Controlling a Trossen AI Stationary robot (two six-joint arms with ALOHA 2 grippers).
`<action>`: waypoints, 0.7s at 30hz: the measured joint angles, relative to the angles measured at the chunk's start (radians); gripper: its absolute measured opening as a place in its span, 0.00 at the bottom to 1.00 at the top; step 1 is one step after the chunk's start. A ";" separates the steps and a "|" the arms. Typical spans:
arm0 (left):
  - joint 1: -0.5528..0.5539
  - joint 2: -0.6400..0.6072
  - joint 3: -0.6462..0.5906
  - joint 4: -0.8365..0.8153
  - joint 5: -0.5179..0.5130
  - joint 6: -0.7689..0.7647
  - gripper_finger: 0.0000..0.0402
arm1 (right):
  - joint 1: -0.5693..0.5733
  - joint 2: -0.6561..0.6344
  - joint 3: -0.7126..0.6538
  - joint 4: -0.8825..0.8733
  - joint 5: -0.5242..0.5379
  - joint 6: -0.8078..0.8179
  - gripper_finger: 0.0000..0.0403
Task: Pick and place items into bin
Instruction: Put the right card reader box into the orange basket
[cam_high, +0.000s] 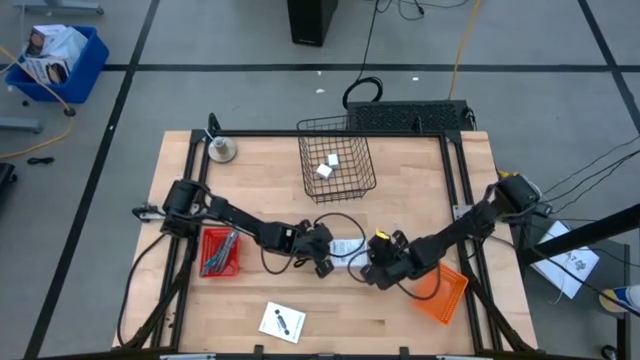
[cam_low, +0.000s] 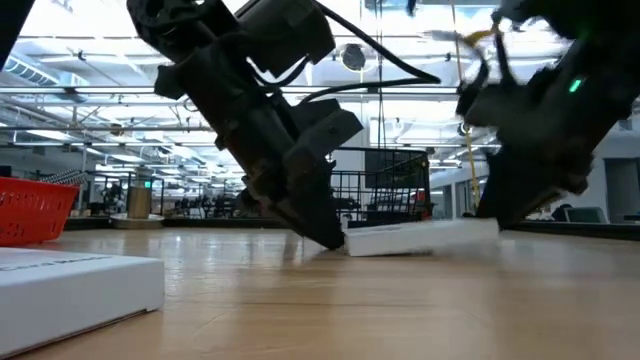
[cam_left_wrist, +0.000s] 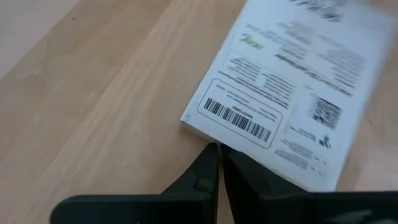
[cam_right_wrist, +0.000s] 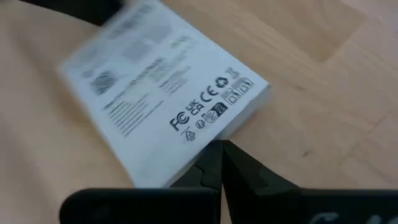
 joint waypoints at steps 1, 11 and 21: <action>-0.004 0.002 0.017 -0.022 -0.008 0.003 0.08 | 0.010 -0.013 0.000 0.001 0.002 -0.001 0.00; -0.029 0.010 0.117 -0.091 0.012 0.022 0.08 | 0.133 -0.146 0.013 0.043 0.247 0.019 0.00; -0.027 -0.002 0.129 0.074 0.038 0.058 0.08 | 0.120 -0.082 0.007 0.052 0.198 0.004 0.00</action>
